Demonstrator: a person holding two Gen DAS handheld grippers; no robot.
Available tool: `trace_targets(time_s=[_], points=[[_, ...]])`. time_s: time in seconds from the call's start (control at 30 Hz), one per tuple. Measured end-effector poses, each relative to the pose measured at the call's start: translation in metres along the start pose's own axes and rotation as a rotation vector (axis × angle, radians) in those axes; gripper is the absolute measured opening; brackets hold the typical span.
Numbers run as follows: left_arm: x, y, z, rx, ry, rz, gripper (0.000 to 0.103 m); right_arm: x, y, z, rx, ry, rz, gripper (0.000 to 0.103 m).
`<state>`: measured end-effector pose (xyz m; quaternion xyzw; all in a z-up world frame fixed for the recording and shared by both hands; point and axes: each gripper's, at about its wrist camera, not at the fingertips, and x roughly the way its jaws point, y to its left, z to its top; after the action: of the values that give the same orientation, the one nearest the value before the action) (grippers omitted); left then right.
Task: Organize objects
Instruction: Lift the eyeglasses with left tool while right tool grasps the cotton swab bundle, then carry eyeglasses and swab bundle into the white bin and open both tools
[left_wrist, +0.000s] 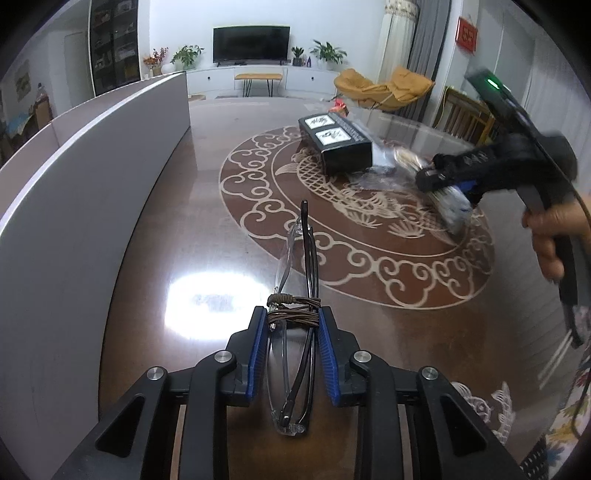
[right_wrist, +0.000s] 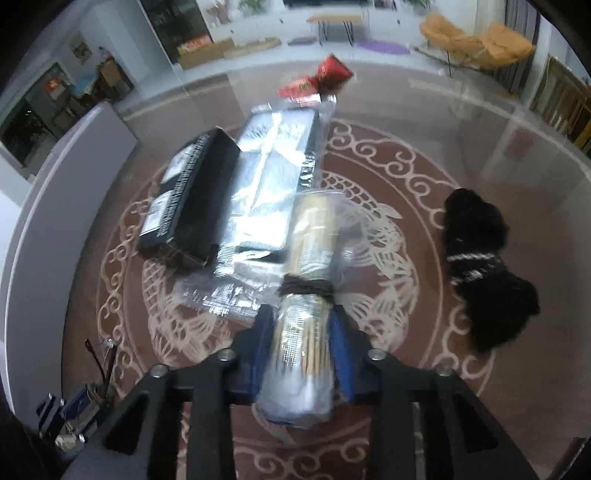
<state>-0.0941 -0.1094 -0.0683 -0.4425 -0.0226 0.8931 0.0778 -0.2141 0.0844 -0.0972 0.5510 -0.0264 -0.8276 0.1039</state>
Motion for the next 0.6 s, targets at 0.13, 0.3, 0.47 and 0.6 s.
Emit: trace_targets(time_s=[0.13,0.3,0.47,0.6], points=[[-0.021,-0.001,-0.002,-0.04,-0.049,-0.059,0.027,-0.043,-0.015,-0.039,0.028,-0.059,0.077,0.029],[-0.059,-0.007,0.006,-0.06,-0.123,-0.123,0.027,-0.084,-0.012,-0.081,0.043,-0.1,0.161,0.029],[-0.106,0.0,0.017,-0.066,-0.195,-0.146,0.027,-0.108,0.009,-0.098,0.102,-0.146,0.311,0.029],[-0.144,0.026,0.029,-0.089,-0.261,-0.126,0.027,-0.127,0.042,-0.095,0.103,-0.184,0.418,0.029]])
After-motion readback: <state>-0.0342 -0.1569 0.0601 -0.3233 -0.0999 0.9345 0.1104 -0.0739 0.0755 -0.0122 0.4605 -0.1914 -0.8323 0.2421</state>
